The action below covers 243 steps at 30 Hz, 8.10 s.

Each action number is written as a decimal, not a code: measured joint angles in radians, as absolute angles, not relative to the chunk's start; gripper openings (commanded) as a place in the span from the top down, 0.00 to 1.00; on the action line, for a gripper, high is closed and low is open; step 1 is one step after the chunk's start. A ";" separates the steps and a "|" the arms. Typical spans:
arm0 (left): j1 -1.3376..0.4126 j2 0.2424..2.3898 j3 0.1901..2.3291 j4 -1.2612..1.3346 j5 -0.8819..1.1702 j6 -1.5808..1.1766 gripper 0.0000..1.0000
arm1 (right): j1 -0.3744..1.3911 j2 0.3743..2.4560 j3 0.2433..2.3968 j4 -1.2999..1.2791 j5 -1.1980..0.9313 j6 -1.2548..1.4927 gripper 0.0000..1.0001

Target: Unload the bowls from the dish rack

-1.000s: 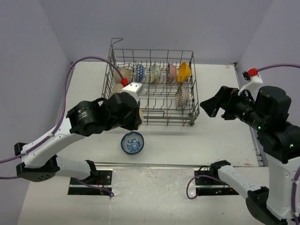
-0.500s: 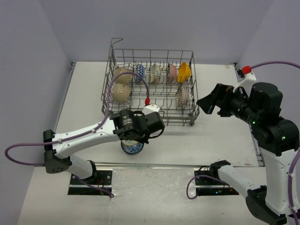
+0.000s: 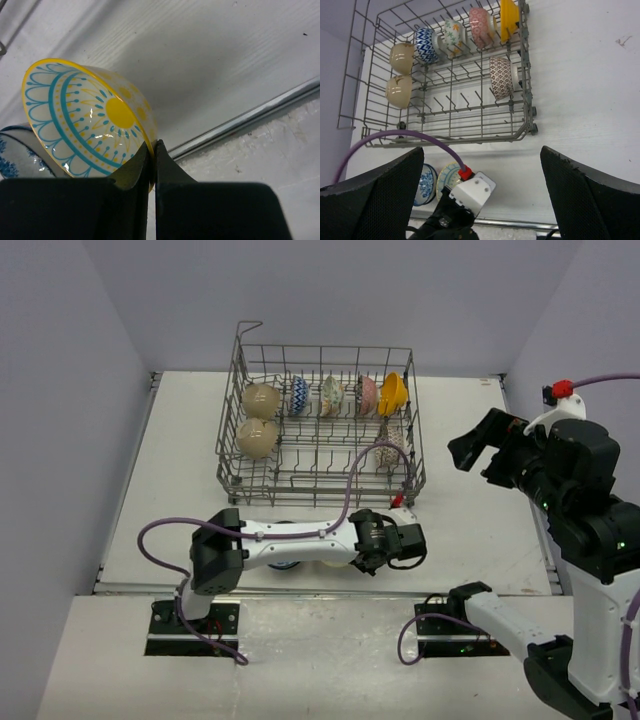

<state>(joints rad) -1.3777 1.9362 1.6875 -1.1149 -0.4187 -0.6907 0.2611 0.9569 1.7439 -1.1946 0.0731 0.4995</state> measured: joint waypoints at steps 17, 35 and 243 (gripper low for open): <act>-1.390 2.167 1.771 -1.022 -0.453 -0.615 0.55 | 0.261 0.903 1.634 -1.195 0.133 0.524 0.01; -1.366 1.719 1.958 -1.060 -0.450 -0.714 0.00 | 0.187 1.267 1.723 -1.204 0.150 0.410 0.05; -0.785 1.269 2.078 -1.029 -0.341 -0.671 0.00 | 0.970 1.323 1.723 -1.078 0.374 0.744 1.00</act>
<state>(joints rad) -0.7853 1.2694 2.0777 -1.0286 -0.3412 -0.6708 0.9695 1.3228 1.7233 -1.0782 0.3744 0.7437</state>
